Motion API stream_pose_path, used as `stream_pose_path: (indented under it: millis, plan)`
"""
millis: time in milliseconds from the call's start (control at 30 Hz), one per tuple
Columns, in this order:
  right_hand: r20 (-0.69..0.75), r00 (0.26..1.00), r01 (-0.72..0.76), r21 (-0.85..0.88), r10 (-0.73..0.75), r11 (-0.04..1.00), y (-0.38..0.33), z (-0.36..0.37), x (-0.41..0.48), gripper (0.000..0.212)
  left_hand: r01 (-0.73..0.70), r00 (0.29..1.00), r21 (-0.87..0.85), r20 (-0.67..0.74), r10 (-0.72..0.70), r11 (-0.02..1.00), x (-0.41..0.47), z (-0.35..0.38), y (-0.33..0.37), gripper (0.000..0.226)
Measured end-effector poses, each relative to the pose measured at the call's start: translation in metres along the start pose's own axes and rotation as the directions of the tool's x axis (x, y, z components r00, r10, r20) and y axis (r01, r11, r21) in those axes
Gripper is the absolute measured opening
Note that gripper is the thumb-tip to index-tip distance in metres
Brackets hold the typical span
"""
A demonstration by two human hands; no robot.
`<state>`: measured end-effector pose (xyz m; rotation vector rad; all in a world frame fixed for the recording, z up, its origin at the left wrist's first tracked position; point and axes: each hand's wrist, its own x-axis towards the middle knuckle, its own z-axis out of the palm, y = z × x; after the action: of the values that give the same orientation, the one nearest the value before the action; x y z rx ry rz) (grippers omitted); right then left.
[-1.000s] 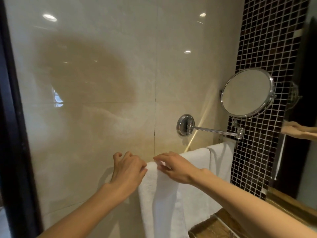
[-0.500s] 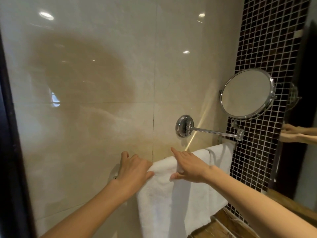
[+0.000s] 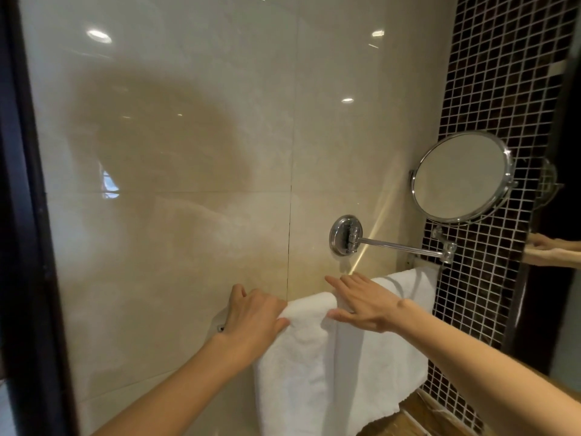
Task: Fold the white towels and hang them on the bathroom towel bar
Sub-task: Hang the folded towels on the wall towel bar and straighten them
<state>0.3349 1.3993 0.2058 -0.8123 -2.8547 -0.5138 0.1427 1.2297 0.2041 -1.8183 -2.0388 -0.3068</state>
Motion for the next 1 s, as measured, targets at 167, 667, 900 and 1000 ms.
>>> stream_pose_path:
  millis: [167,667,900,1000]
  plan:
    - [-0.145,0.972,0.198,0.076,-0.186,0.977,-0.048,-0.009,0.011,0.062,0.006,1.0,0.056,-0.001,-0.006,0.998,0.003,-0.003,0.004,0.024]
    - [-0.229,0.96,0.213,0.214,-0.163,0.953,-0.079,-0.013,0.012,0.029,0.052,0.992,-0.041,-0.116,-0.056,0.998,-0.014,0.003,0.001,0.023]
    - [-0.233,0.971,0.128,0.299,-0.057,0.946,-0.088,-0.008,0.01,0.031,0.029,0.932,-0.265,-0.342,-0.122,0.964,-0.045,0.006,-0.007,0.02]
    - [-0.221,0.975,0.098,0.32,-0.026,0.942,-0.09,-0.007,0.013,0.037,0.045,0.882,-0.355,-0.425,-0.204,0.934,-0.072,0.005,-0.015,0.025]
